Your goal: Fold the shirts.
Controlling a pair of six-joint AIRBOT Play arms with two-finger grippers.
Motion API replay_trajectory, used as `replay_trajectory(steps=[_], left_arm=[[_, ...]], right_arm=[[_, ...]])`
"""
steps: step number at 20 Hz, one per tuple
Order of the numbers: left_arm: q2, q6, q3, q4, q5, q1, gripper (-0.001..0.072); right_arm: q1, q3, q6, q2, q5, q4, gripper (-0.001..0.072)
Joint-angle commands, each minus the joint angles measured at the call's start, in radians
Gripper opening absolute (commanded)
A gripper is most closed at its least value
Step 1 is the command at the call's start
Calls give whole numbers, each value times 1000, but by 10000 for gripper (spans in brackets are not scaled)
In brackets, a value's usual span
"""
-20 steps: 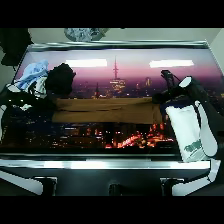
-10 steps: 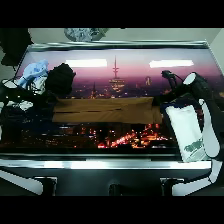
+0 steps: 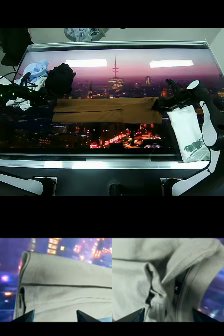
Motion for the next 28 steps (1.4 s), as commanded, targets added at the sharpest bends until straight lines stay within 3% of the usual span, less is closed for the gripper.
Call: replay_trajectory(steps=[1,8,23,28], left_arm=[[2,0,1,0,-3,0,621],[2,0,1,0,-18,0,613],[2,0,1,0,-35,0,611],[2,0,1,0,-37,-1,611]], right_arm=[[-2,0,9,-36,10,45,717],[-38,14,-71,3,98,103,715],[-111,13,3,-47,130,57,716],[-111,13,-18,-79,131,192,716]])
